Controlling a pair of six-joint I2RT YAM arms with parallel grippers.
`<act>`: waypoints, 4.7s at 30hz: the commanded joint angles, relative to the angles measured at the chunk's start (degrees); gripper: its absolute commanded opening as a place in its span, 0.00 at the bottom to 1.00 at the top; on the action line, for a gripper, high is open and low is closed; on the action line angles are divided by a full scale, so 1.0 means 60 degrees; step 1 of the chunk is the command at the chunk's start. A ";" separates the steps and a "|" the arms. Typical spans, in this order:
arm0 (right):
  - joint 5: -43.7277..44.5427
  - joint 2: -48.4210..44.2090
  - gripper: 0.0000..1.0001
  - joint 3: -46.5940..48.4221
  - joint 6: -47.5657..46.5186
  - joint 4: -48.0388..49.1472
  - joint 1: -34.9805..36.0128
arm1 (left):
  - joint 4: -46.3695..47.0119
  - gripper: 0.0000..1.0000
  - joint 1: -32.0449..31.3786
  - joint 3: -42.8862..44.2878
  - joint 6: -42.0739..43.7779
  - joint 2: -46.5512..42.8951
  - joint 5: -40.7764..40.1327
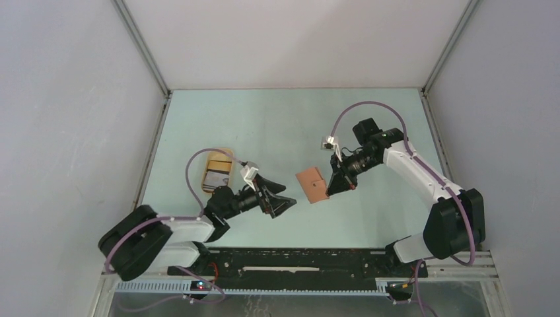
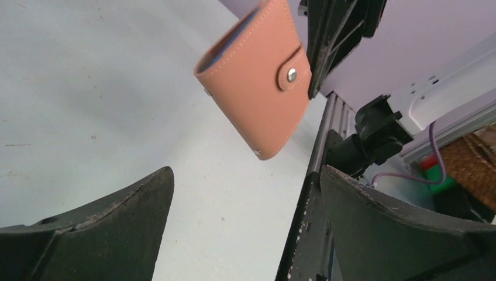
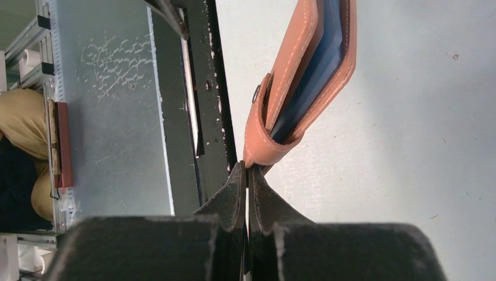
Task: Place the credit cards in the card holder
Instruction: Open the card holder at the center of the board.
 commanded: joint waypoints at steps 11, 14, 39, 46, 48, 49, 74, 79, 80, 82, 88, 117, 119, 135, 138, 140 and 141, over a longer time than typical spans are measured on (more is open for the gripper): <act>-0.0851 -0.0250 0.00 0.0204 -0.1212 -0.0607 0.0314 | 0.4091 0.97 0.0347 0.1053 -0.1612 0.2700 0.1877; -0.0868 -0.0238 0.00 0.0199 -0.1297 -0.0624 0.0477 | 0.4110 0.92 0.0346 0.1277 -0.1716 0.2908 0.2038; -0.0496 -0.0661 0.27 0.0193 -0.1480 -0.0590 0.0655 | 0.4271 0.00 0.0324 0.1610 -0.2683 0.3318 0.2326; 0.0590 -0.2919 0.57 -0.0238 -0.1149 0.0565 0.0094 | 0.4214 0.00 -0.0210 0.0975 -0.3182 0.2858 0.0619; 0.0523 -0.3655 0.61 -0.0432 -0.1404 0.0921 0.0293 | 0.4079 0.00 -0.0431 0.0969 -0.3442 0.2841 0.0088; 0.0373 -0.3973 0.65 -0.0545 -0.1733 0.1008 0.0428 | 0.3901 0.00 -0.0540 0.1006 -0.3565 0.2830 -0.0179; 0.4517 -0.4687 0.65 -0.3565 -0.2513 0.4724 0.3409 | -0.3742 0.00 -0.2984 0.3488 -0.2811 0.1600 -0.4176; 0.4691 -0.4393 0.62 -0.3573 -0.2558 0.4746 0.3569 | -0.3742 0.00 -0.3006 0.3441 -0.2796 0.1455 -0.4115; 0.4762 -0.4311 0.61 -0.3573 -0.2549 0.4778 0.3610 | -0.3742 0.00 -0.3006 0.3442 -0.2774 0.1437 -0.4081; 0.4909 -0.4190 0.60 -0.3573 -0.2547 0.4800 0.3675 | -0.3742 0.00 -0.3021 0.3437 -0.2781 0.1403 -0.4033; 0.5313 -0.3907 0.58 -0.3694 -0.2646 0.4921 0.3841 | -0.3695 0.00 -0.3036 0.3379 -0.2810 0.1210 -0.3947; 0.5446 -0.3860 0.18 -0.3839 -0.2738 0.5068 0.4425 | -0.2184 0.00 -0.2987 0.2509 -0.3474 0.0853 -0.3834; 0.5491 -0.3894 0.17 -0.3834 -0.2716 0.5054 0.4423 | -0.2216 0.00 -0.2943 0.2419 -0.3456 0.0835 -0.3945; 0.3671 -0.4417 0.28 -0.3559 -0.0780 0.5125 0.2196 | -0.1037 0.00 -0.2528 0.1780 -0.2980 0.1024 -0.3602; 0.3582 -0.4216 0.40 -0.3481 0.0165 0.5371 0.1695 | -0.0835 0.00 -0.2454 0.1736 -0.2909 0.1092 -0.3532; 0.3632 -0.4046 0.47 -0.3390 0.0806 0.5547 0.1399 | -0.0786 0.00 -0.2426 0.1689 -0.2840 0.1059 -0.3532; 0.3666 -0.3954 0.52 -0.3343 0.1191 0.5649 0.1247 | -0.0787 0.00 -0.2410 0.1665 -0.2796 0.1044 -0.3532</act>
